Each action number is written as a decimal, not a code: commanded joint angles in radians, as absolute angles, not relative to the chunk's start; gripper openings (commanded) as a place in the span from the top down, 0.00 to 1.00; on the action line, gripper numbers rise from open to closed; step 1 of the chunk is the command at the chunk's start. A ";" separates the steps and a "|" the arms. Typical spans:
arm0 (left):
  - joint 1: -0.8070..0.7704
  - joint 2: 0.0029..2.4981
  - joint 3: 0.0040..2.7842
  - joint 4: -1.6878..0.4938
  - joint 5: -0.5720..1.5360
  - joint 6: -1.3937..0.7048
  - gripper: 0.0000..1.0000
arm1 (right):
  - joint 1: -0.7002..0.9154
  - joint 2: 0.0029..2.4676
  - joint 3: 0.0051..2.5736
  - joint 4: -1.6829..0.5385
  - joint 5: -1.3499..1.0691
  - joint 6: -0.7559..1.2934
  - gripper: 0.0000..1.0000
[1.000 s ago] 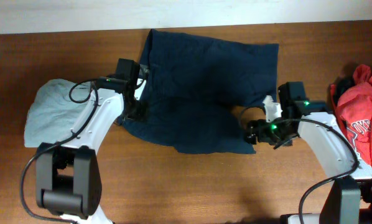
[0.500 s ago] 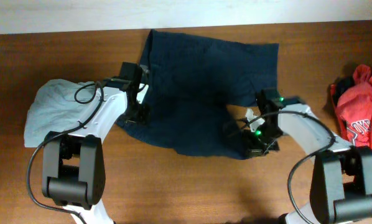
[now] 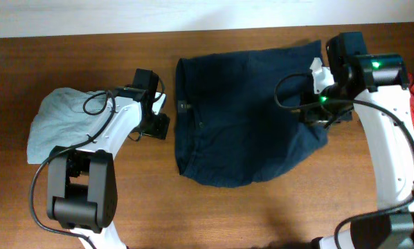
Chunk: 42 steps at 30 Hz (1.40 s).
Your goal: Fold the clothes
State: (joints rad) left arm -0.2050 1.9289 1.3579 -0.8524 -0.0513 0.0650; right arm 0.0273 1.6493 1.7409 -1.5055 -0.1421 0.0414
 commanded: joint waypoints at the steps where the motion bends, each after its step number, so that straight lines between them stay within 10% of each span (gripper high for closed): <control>1: -0.202 1.938 1.354 -0.852 -0.041 0.084 0.28 | 0.010 1.712 1.721 -1.463 -0.023 0.069 0.27; 9: -0.204 1.938 1.355 -0.853 -0.031 0.084 0.28 | -0.213 1.770 1.707 -1.448 -0.024 0.110 0.14; 24: -0.382 1.939 1.427 -0.712 0.222 0.382 0.36 | -0.254 1.762 1.557 -1.477 -0.208 0.034 0.26; 42: -0.367 2.185 1.427 -0.581 -0.089 0.111 0.80 | -0.252 1.758 1.555 -1.499 -0.252 0.034 0.23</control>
State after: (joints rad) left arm -0.4305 2.1151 1.4429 -0.5720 0.1364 0.2943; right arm -0.2573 1.7721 1.5574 -1.5024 -0.2382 0.0448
